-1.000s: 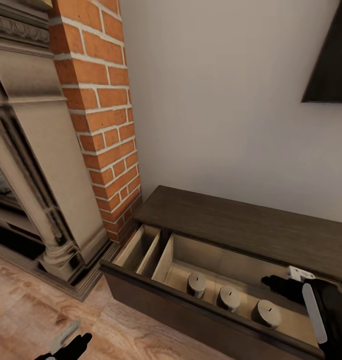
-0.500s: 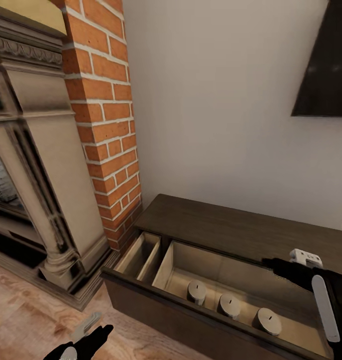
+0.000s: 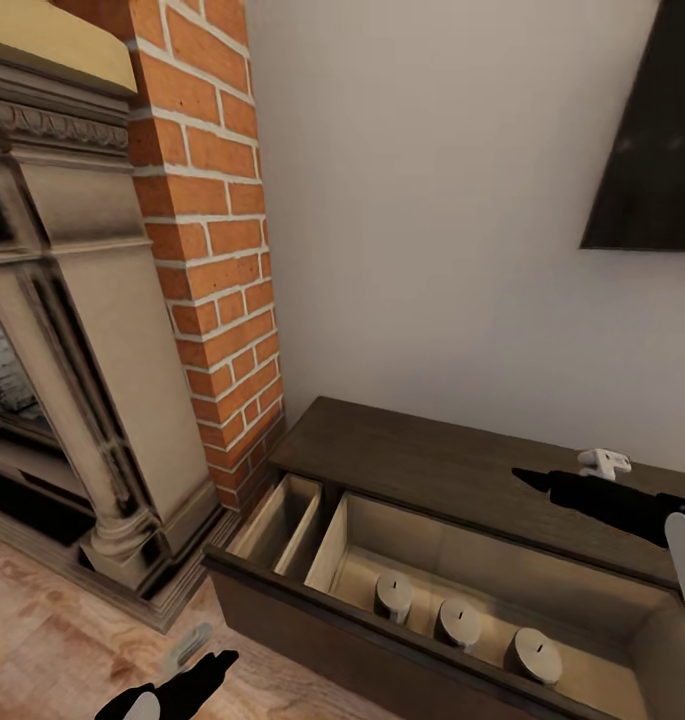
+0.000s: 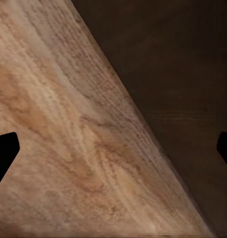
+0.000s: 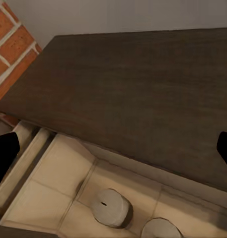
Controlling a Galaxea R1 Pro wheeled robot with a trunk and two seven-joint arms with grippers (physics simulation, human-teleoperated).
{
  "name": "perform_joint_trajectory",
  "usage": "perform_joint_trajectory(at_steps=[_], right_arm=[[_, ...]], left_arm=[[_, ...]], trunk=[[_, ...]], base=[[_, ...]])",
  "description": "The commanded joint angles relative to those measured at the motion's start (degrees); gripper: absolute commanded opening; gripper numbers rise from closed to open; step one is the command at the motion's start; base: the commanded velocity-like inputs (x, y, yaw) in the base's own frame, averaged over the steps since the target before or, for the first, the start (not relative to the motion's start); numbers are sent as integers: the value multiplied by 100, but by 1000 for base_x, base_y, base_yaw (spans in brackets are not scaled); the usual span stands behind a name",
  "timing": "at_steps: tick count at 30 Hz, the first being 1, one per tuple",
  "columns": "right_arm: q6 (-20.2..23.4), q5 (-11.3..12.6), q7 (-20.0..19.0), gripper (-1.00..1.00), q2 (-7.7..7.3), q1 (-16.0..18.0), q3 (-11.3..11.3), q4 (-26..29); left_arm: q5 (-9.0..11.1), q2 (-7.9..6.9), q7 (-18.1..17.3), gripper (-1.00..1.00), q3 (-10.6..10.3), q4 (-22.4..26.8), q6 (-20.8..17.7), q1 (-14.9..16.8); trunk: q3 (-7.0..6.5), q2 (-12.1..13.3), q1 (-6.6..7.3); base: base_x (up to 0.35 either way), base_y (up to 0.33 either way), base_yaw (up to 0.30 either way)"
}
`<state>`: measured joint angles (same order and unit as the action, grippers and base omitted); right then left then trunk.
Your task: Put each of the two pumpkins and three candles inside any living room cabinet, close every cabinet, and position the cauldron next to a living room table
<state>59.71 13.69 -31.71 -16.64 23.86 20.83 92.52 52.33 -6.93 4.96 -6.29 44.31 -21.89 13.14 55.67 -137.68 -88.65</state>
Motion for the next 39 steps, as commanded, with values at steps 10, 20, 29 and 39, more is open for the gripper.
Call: perform_joint_trajectory(at_steps=[10,20,29,39], right_arm=[[29,-15,-153,100,-46,222,38,3],[29,-15,-160,100,-60,309,41,3],[29,-15,-160,100,-59,313,44,3],[29,-14,-160,100,-61,313,48,8]], left_arm=[[303,138,4,100,8,-154,211,292],[331,165,-12,100,-16,-195,560,350],[365,172,-24,100,-8,-203,580,356],[372,169,-33,100,0,-204,583,356]], trunk=[[-102,240,133],[-102,240,133],[-102,240,133],[-102,240,133]], base=[[0,0,-26],[0,0,-237],[0,0,-194],[25,0,-28]])
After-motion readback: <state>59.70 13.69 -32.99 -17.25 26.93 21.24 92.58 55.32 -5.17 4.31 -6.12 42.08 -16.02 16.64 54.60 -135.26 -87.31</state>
